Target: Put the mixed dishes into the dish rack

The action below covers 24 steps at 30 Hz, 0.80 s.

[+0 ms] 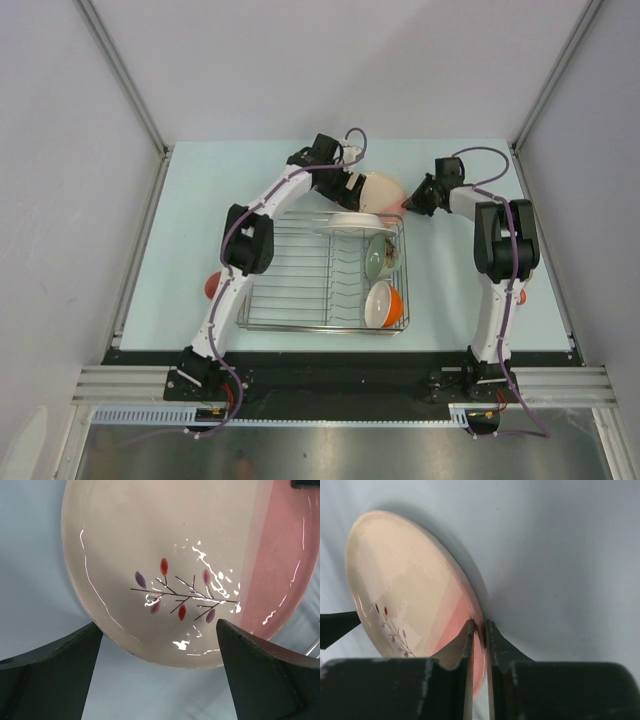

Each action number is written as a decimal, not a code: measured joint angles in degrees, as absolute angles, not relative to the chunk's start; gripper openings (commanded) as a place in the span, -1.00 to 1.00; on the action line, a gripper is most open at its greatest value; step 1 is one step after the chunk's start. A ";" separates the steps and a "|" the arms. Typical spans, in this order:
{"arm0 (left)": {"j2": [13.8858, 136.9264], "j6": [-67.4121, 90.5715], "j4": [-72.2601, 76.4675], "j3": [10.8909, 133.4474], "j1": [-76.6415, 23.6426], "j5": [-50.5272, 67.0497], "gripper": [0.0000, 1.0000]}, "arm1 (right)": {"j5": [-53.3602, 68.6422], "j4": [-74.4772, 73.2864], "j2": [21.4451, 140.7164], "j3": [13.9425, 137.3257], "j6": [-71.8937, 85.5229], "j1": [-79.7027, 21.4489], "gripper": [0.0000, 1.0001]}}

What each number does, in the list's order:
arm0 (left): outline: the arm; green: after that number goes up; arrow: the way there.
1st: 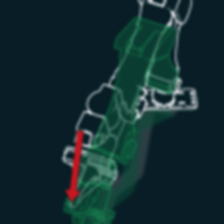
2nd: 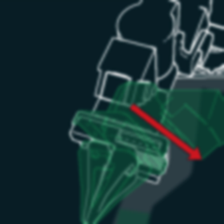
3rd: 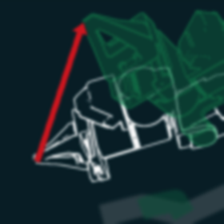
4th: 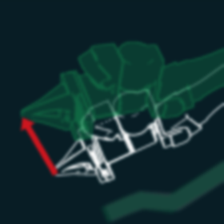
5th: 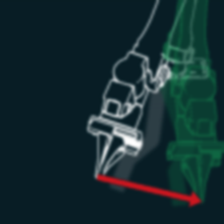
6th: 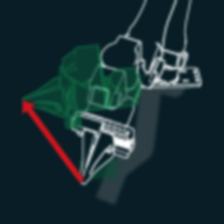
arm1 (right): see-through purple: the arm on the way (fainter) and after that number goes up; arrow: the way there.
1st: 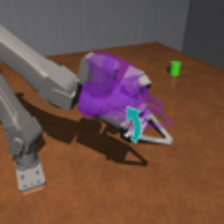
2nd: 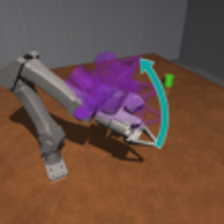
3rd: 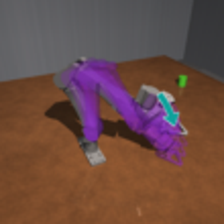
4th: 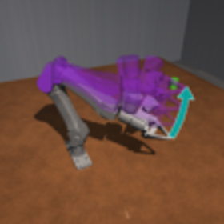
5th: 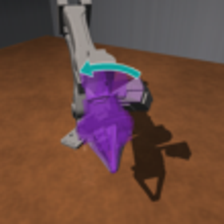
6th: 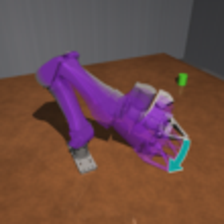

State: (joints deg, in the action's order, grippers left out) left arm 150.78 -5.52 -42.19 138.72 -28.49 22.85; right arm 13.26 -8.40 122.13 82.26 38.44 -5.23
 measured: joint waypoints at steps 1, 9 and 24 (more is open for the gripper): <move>150.87 -5.50 -42.09 138.80 -28.14 22.79 0.99 | 13.91 -7.60 122.32 82.00 39.20 -5.23 -0.95; 151.09 -6.09 -41.63 138.98 -27.53 22.09 0.99 | 16.67 -3.07 122.28 79.61 40.58 -5.23 -1.00; 145.73 4.62 -40.69 129.84 -23.22 37.43 0.99 | 15.84 -4.12 113.65 76.44 32.84 -5.74 -1.00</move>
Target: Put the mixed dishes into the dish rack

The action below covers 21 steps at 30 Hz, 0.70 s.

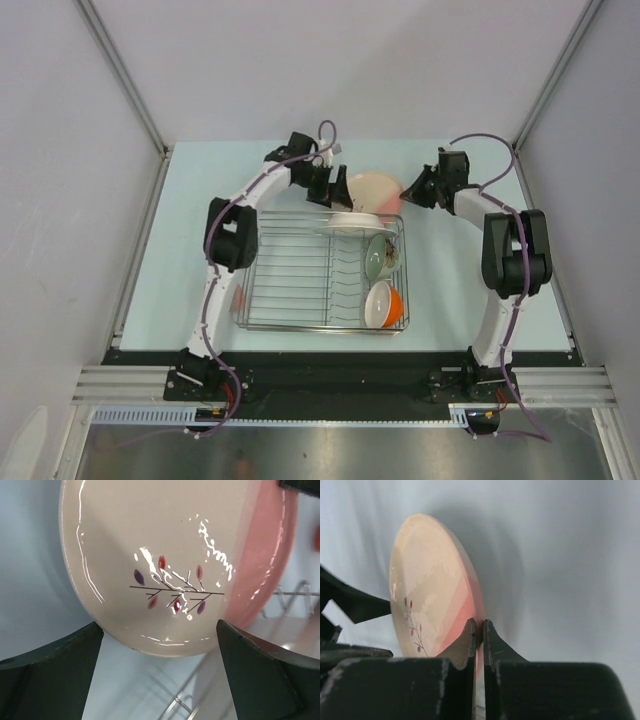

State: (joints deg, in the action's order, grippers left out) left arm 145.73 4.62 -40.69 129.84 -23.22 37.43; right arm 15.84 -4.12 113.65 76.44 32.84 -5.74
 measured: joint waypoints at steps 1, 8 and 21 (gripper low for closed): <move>145.18 6.87 -40.03 128.75 -22.06 40.29 0.99 | 16.38 -3.51 112.92 76.44 32.64 -6.00 -1.00; 139.52 19.81 -30.13 120.31 -14.28 54.46 0.99 | 20.34 3.36 111.28 76.44 33.21 -7.84 -1.00; 138.87 34.54 -15.94 116.92 -13.10 60.53 0.99 | 18.96 7.22 109.62 76.44 32.69 -7.73 -1.00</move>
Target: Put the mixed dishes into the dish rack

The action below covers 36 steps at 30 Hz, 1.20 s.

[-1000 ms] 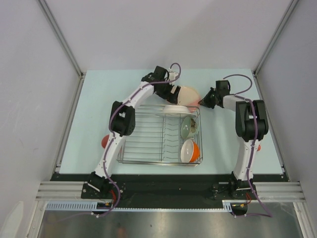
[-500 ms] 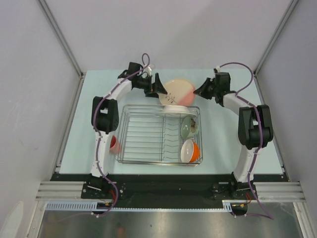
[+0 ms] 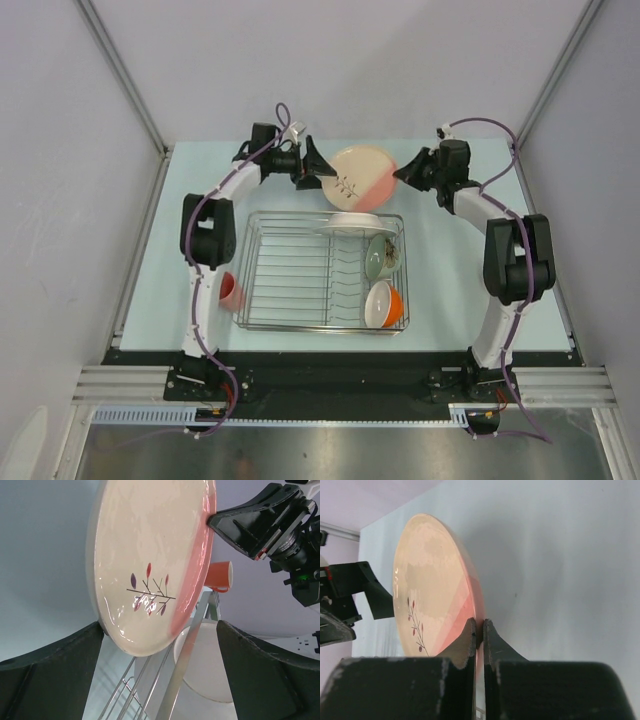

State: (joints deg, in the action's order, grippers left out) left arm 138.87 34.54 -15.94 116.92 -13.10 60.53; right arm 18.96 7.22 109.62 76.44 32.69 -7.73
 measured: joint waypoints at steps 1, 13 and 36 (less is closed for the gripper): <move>138.87 34.83 -15.31 116.92 -12.95 60.99 0.99 | 19.18 7.94 109.30 76.44 32.73 -7.73 -1.00; 138.67 35.92 -14.13 116.92 -11.25 65.69 0.99 | 23.11 11.00 108.25 79.15 34.09 -7.90 -1.00; 126.54 30.22 -18.72 109.93 -5.50 66.19 0.99 | 23.64 -1.39 104.64 96.31 28.58 -10.74 -1.00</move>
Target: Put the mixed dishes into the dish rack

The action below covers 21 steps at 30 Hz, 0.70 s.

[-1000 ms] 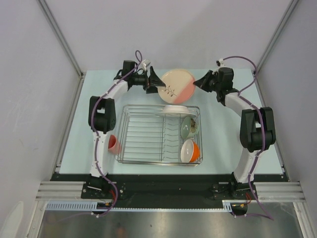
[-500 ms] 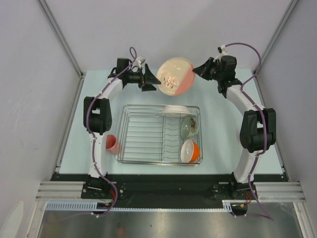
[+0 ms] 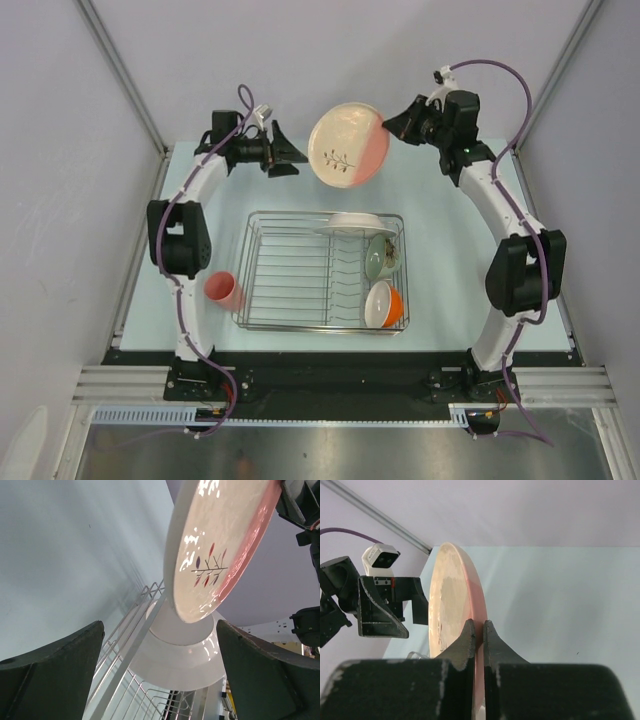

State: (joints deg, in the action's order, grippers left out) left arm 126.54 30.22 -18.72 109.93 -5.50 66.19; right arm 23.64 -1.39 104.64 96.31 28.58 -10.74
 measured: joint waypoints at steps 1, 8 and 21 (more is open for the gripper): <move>125.80 29.82 -19.00 109.32 -5.10 66.22 0.99 | 23.59 -2.74 103.92 96.92 27.73 -10.94 -1.00; 121.05 28.91 -19.84 104.22 -3.18 66.41 0.99 | 23.40 -9.69 97.25 99.37 23.31 -11.81 -1.00; 119.61 22.13 -25.43 100.49 -3.03 63.55 0.99 | 22.68 -20.71 89.71 102.78 17.58 -17.15 -1.00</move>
State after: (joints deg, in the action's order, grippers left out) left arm 119.61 22.13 -25.43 100.49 -3.03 63.55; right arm 22.68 -20.71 89.71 102.78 17.58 -17.15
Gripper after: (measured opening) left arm 0.996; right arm 0.033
